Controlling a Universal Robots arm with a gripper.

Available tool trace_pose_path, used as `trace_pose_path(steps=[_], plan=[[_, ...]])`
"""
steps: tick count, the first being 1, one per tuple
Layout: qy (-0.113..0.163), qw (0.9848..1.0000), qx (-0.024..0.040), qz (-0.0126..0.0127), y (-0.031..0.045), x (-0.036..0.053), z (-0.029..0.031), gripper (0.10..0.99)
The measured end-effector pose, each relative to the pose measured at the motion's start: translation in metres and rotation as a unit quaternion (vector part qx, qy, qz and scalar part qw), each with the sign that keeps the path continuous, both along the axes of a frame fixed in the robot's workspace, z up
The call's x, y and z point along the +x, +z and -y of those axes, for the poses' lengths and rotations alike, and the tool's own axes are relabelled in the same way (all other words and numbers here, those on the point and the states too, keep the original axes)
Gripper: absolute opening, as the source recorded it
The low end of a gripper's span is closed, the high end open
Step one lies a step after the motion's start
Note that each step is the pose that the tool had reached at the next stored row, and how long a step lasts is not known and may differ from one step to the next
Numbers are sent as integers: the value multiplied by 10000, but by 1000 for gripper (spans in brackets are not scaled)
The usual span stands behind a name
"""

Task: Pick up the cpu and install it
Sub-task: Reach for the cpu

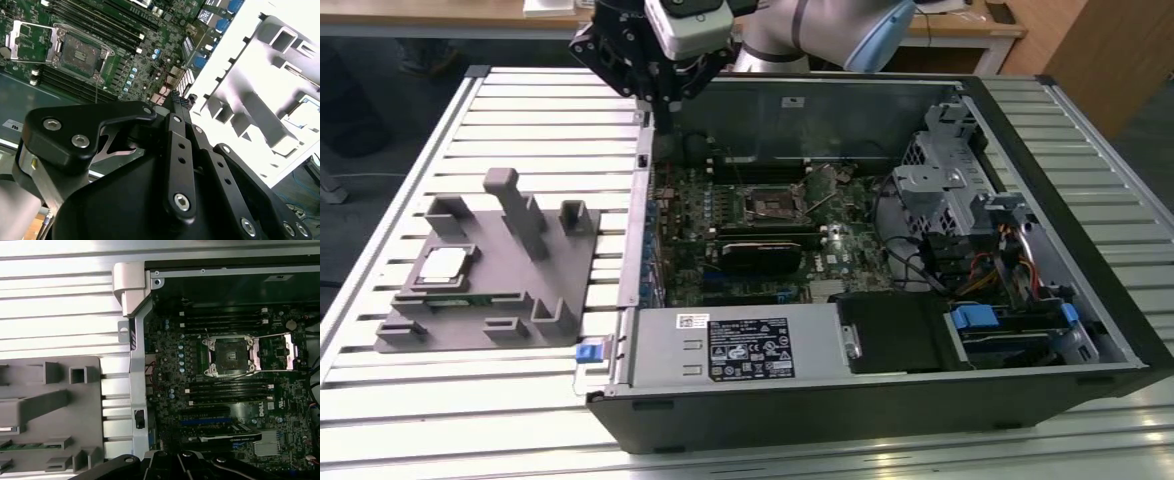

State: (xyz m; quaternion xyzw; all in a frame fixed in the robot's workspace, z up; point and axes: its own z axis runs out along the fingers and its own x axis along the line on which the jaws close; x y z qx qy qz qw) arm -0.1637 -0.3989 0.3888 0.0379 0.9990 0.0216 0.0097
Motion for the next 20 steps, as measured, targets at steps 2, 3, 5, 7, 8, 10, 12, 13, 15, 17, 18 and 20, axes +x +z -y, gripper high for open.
trace_pose_path(steps=[2,3,5,7,8,10,12,13,15,17,18,20], plan=[[0,10000,0,0,-1,-16,0,106],[0,10000,0,0,-2,-24,0,106],[0,10000,0,0,-2,-39,0,106],[0,10000,0,0,-3,-56,0,106],[0,10000,-1,0,-3,-71,0,106],[0,10000,0,0,-3,-99,0,106],[0,10000,0,0,-4,-126,0,106],[0,10000,0,0,-4,-139,0,106],[0,10000,0,0,-5,-162,0,106],[0,10000,0,0,-6,-184,0,106],[0,10000,0,0,-6,-195,-1,106],[0,10000,0,0,-7,-211,-1,106]])
